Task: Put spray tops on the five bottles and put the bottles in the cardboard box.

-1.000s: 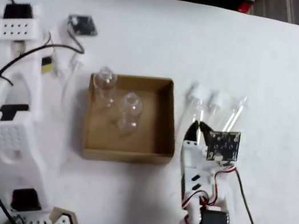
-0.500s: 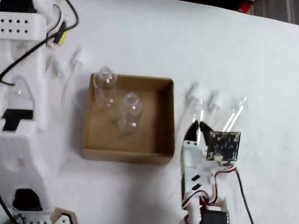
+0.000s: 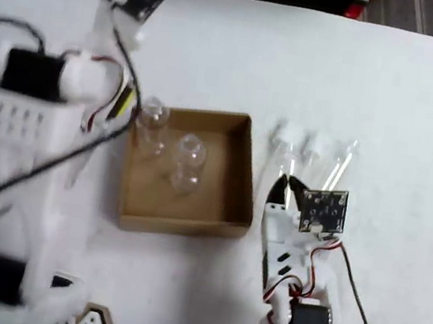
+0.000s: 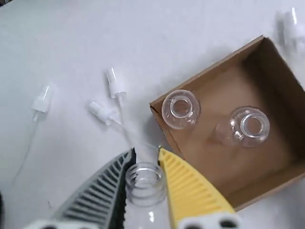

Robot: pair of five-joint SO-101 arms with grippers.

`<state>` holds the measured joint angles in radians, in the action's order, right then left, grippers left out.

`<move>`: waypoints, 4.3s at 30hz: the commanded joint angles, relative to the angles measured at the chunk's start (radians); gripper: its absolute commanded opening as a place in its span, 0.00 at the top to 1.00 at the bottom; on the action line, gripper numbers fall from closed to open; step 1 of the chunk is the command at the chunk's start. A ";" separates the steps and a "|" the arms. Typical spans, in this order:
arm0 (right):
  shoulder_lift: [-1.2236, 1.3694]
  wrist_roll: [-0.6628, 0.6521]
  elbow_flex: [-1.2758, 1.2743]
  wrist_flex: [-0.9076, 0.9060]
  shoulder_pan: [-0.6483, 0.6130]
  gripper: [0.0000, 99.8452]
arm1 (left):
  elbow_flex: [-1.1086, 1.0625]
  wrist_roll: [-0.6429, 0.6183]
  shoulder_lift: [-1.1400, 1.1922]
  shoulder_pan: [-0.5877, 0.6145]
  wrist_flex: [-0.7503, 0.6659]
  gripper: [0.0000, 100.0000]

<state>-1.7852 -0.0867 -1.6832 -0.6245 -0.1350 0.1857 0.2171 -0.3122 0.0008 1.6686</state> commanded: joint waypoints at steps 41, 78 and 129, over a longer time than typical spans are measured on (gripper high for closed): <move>0.004 0.006 -0.008 -0.002 -0.004 0.98 | -1.844 -0.224 -1.294 -0.231 -1.522 0.98; 0.004 0.006 -0.008 -0.002 -0.004 0.98 | -1.881 -0.222 -1.294 -0.231 -1.224 0.98; 0.004 0.006 -0.008 -0.002 -0.004 0.98 | -1.458 -0.224 -1.509 -0.217 -0.647 0.86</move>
<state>-1.7852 -0.0867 -1.6832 -0.6245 -0.1350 -1.3640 -0.0146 -1.8159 -0.2171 1.0042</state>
